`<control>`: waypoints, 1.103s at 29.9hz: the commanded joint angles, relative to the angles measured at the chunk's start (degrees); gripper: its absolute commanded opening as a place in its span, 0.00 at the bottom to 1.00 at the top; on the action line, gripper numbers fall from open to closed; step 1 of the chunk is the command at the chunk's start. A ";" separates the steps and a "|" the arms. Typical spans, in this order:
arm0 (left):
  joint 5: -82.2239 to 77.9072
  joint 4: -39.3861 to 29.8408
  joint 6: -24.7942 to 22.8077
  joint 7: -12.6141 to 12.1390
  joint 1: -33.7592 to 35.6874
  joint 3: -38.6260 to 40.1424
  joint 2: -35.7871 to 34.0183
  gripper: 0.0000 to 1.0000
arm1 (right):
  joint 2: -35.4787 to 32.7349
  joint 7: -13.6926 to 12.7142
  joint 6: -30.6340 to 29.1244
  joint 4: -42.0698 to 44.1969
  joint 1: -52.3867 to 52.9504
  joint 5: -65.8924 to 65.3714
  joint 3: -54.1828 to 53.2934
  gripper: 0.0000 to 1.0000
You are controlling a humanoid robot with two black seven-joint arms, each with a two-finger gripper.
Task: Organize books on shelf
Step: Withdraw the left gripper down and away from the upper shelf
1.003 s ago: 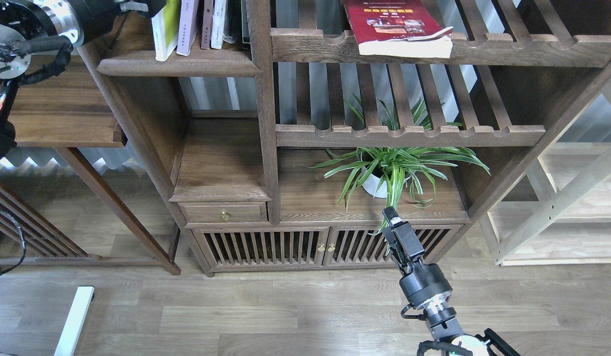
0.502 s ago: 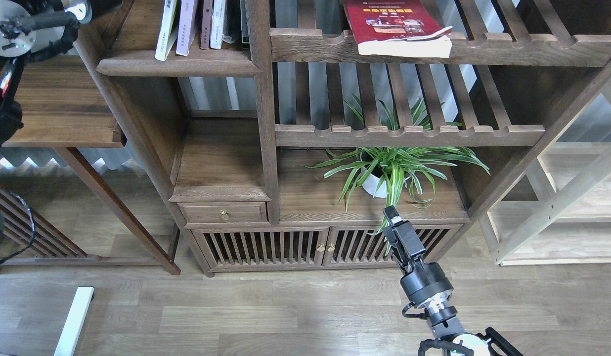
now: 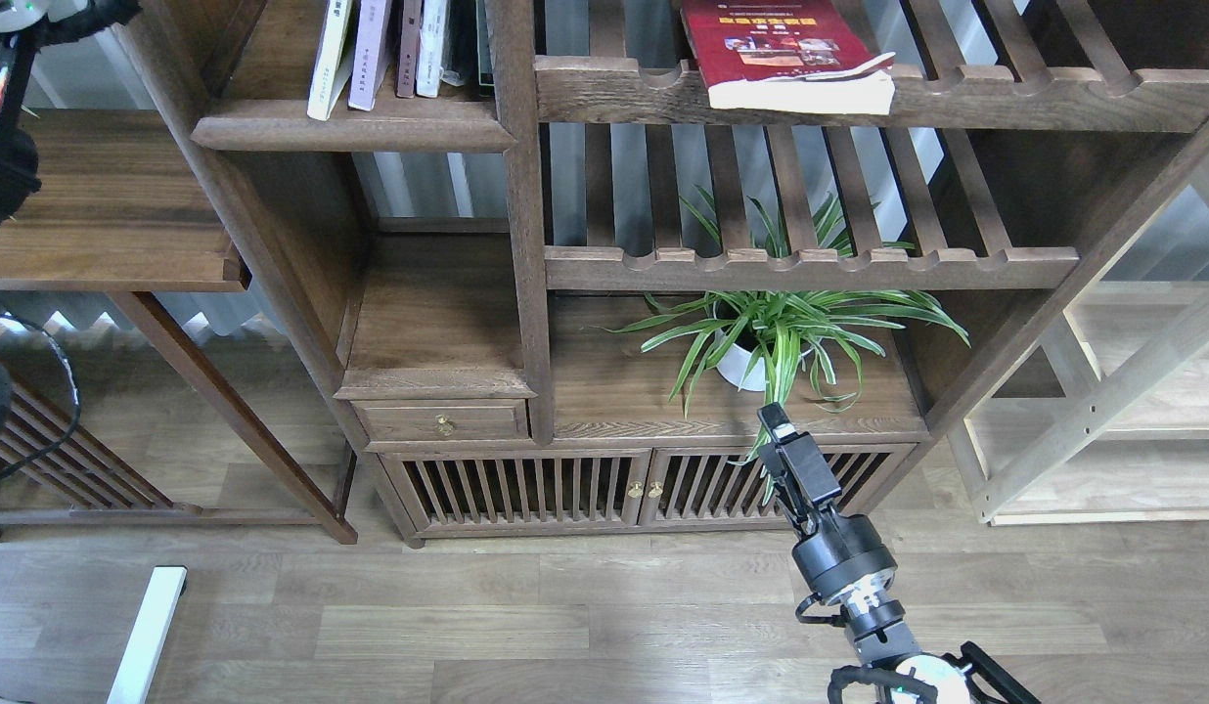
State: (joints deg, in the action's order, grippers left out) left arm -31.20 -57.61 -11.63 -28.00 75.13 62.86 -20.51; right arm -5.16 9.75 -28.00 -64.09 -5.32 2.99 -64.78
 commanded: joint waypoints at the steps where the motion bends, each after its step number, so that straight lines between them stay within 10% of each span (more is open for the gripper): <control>1: 0.17 -1.53 -0.14 0.00 -0.25 1.12 -1.80 0.63 | -0.03 0.00 0.00 0.02 0.22 0.00 -0.08 0.99; 25: 4.48 -25.09 -1.46 0.00 -15.63 11.75 -14.56 0.95 | 0.59 -0.26 0.00 0.02 5.41 0.79 0.01 0.99; 33: 8.95 -25.01 -16.37 0.00 -18.35 20.63 -14.47 0.98 | 1.03 -0.17 0.00 0.02 5.32 1.93 -0.08 0.99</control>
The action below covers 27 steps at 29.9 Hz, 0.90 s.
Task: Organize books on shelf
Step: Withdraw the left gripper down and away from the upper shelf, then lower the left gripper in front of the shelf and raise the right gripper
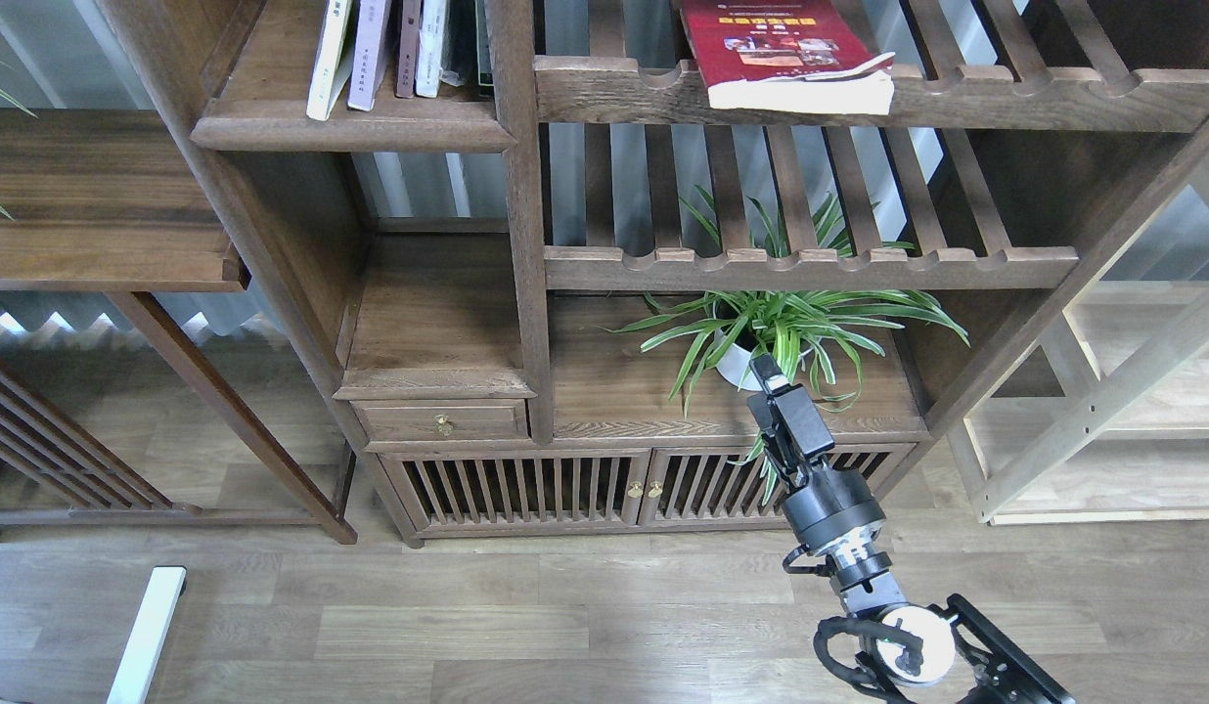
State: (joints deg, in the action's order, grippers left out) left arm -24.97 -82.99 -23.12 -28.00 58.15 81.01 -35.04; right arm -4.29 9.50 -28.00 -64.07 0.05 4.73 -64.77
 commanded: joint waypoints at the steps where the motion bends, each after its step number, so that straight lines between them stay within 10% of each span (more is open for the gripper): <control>1: 4.30 0.37 -4.88 0.00 -2.24 3.35 0.06 0.98 | 0.42 0.08 0.00 0.00 0.03 0.37 -0.09 0.99; 27: 33.41 4.77 -4.88 0.00 -24.83 5.73 9.98 0.97 | 4.29 0.61 0.00 -1.06 1.88 0.63 -0.53 0.99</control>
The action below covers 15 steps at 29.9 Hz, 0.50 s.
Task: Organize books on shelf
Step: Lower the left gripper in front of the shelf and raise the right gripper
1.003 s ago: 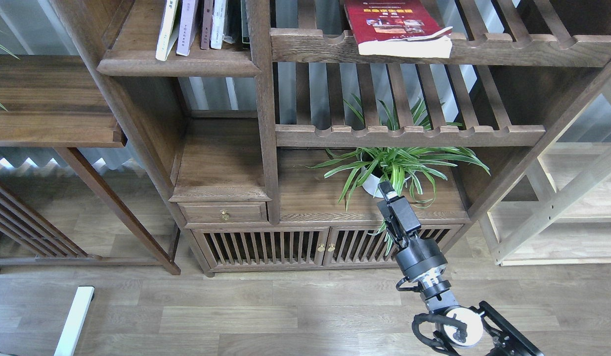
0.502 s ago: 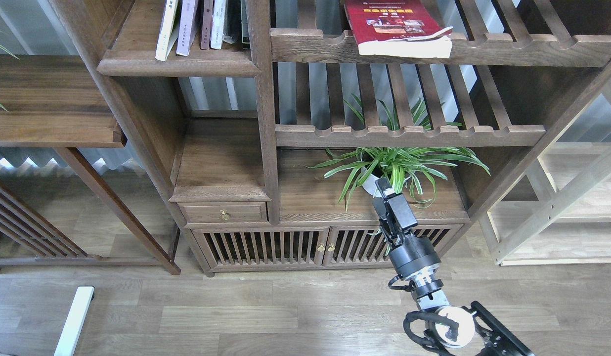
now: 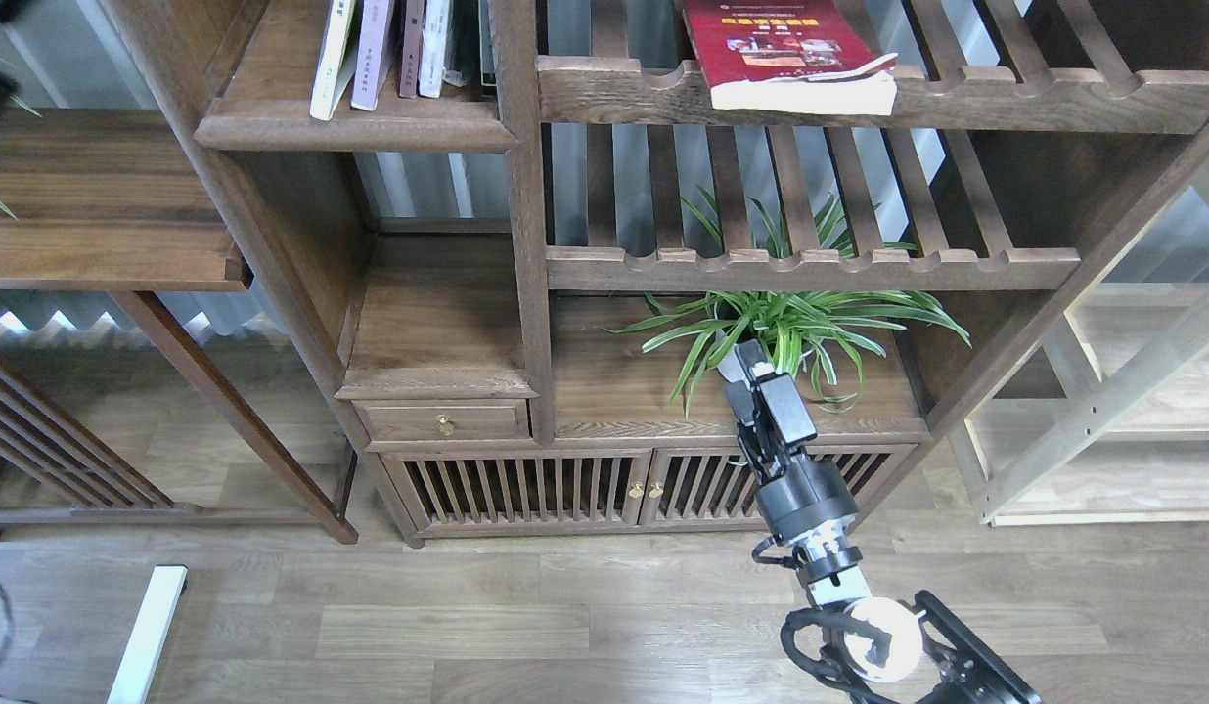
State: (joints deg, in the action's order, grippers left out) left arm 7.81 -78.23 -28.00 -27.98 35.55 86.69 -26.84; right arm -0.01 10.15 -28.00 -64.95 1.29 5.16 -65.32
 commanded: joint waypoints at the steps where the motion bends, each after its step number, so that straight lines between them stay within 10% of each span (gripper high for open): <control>1: 0.71 0.00 0.00 -0.02 -2.58 -0.37 1.80 0.97 | 0.01 -0.13 0.00 -0.27 0.82 0.20 -0.07 0.99; 15: 1.85 3.69 0.00 -0.02 -9.70 -8.63 5.04 0.99 | 0.01 -0.40 0.58 -0.53 3.36 0.37 -2.10 0.99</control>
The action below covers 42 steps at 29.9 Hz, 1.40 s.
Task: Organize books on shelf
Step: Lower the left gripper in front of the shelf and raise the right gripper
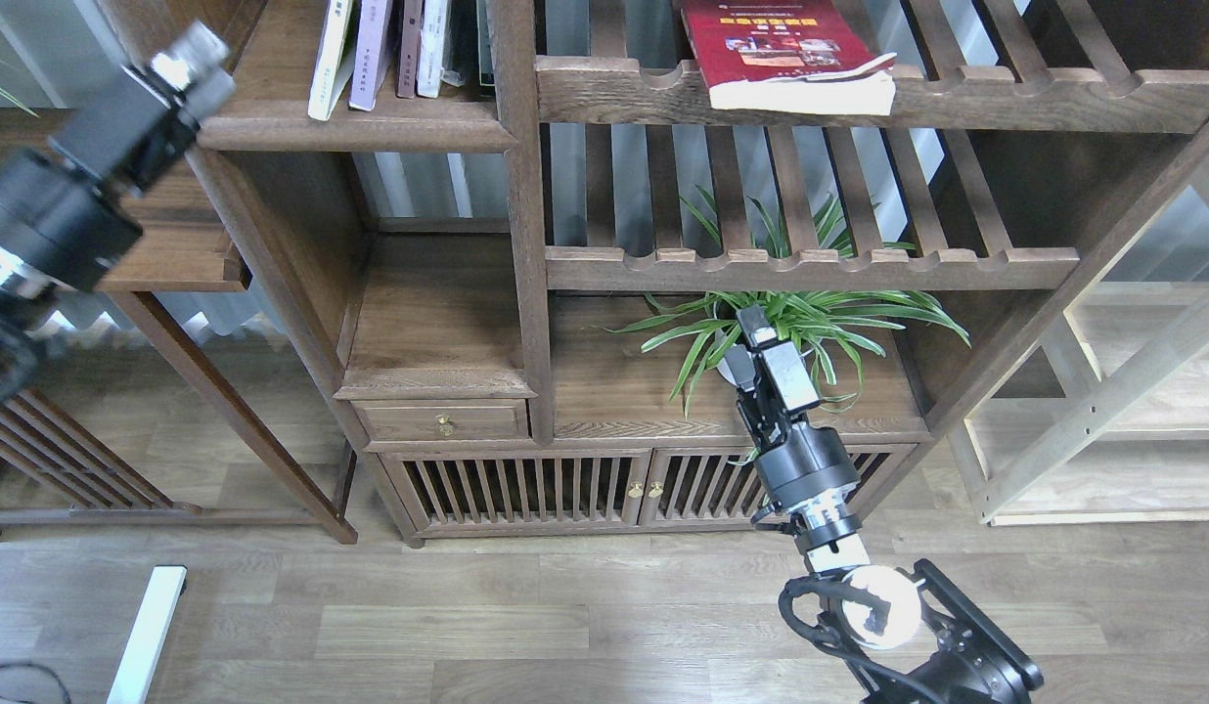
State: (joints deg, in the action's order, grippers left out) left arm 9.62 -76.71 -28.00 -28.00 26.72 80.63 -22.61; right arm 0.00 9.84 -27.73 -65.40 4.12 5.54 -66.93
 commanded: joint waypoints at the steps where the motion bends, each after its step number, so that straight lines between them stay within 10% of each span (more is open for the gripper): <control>1: 0.04 3.31 0.00 0.00 -0.88 -3.63 1.68 0.99 | 0.00 -0.08 0.39 -0.08 0.71 0.08 -0.48 0.99; 20: -0.66 22.82 0.00 0.00 -0.79 -10.14 10.48 0.99 | -3.34 -0.26 12.43 -8.51 6.60 7.02 -6.02 0.99; 42: -0.75 25.90 0.00 0.00 0.44 -12.51 10.04 0.99 | -3.43 -0.34 12.17 -9.39 13.81 6.67 -2.77 0.99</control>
State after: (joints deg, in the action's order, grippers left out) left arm 8.79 -50.81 -28.00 -28.00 27.03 68.13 -12.33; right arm -3.49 9.49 -15.63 -74.81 17.41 12.24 -70.18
